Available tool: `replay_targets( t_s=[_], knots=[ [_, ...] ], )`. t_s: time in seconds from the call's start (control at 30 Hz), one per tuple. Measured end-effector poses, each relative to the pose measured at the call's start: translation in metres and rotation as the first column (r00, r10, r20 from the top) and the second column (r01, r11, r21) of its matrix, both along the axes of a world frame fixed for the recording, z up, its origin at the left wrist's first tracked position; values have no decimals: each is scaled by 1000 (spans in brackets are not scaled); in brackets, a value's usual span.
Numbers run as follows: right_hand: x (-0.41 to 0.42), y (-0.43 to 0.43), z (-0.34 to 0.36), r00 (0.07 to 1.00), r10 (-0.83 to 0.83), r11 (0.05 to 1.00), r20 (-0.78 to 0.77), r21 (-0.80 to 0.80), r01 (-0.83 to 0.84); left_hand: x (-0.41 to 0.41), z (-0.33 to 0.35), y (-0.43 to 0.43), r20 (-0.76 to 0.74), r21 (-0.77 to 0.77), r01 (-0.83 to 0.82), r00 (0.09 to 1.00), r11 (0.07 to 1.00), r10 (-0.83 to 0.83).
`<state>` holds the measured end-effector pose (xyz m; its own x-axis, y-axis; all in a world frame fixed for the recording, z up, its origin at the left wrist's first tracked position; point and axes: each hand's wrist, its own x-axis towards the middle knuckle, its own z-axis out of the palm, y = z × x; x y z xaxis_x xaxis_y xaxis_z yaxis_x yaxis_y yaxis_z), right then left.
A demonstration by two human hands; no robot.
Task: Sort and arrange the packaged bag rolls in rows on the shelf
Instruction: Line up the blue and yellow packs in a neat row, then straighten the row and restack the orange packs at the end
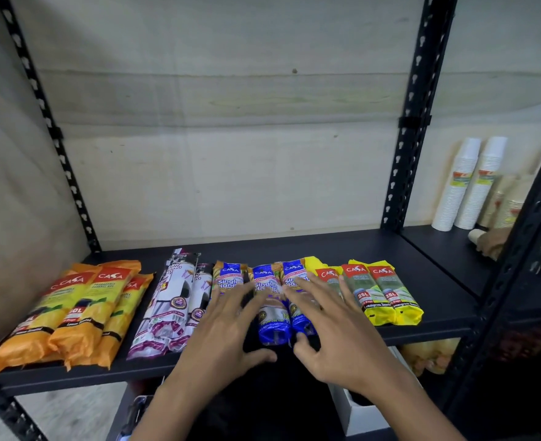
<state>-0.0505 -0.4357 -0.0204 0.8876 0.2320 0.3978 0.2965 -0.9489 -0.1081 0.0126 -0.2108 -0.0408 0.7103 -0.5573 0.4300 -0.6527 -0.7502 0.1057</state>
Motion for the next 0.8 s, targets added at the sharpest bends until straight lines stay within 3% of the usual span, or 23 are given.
replay_targets(
  t_s=[0.1, 0.23, 0.43, 0.57, 0.8],
  knots=[
    [11, 13, 4, 1000, 14, 999, -22, 36, -14, 6, 2, 20, 34, 110, -100, 995, 989, 97],
    [24, 24, -1, 993, 21, 1000, -116, -9, -23, 14, 3, 32, 234, 311, -243, 957, 919, 173],
    [24, 22, -3, 979, 14, 995, -205, -92, -34, 12, 5, 23, 345, 242, -260, 924, 935, 168],
    [27, 17, -4, 987, 13, 993, -157, -116, -31, 5, 2, 18, 279, 131, -212, 945, 969, 169],
    [28, 23, -10, 994, 13, 1000, -110, -6, -14, -3, -7, 11, 113, 40, -182, 978, 982, 177]
  ],
)
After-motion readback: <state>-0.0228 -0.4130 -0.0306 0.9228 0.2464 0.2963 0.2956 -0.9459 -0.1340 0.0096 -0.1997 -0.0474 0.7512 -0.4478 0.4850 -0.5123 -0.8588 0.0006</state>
